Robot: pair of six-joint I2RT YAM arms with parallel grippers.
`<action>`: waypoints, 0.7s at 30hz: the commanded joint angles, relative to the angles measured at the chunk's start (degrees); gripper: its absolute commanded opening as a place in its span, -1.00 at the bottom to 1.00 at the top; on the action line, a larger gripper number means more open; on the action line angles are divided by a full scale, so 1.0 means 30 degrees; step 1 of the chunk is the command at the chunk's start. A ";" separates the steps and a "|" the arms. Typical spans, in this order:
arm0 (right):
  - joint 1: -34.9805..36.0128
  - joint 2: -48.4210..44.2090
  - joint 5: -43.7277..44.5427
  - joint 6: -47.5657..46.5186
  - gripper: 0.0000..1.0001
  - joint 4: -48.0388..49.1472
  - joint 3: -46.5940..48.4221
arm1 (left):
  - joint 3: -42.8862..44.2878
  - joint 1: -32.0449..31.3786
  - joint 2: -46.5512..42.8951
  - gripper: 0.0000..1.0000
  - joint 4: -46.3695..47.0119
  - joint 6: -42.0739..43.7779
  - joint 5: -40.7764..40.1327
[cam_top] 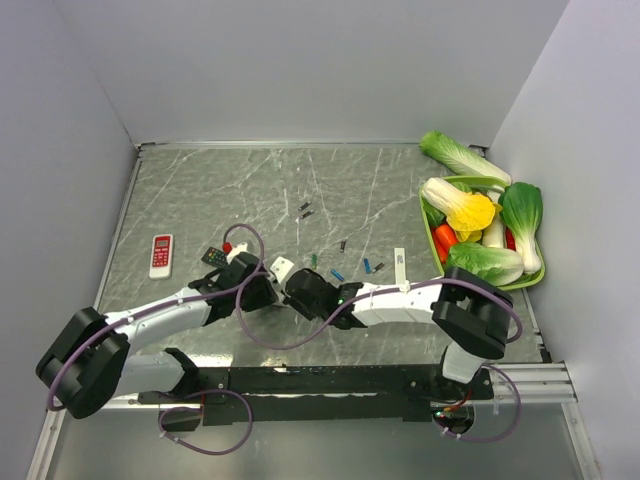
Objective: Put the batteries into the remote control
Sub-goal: Load the battery into the remote control.
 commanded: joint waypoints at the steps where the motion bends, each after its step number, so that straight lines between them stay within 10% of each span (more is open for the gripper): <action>1: -0.0947 0.0930 -0.3011 0.1270 -0.86 -0.4090 -0.0881 | -0.0495 -0.0175 -0.0284 -0.15 -0.1004 0.0062 -0.0376; 21: -0.4756 -0.0303 -0.9517 0.3174 -0.57 -0.3915 -0.2551 | -0.0378 -0.0146 0.0067 -0.16 -0.0945 0.0090 -0.0347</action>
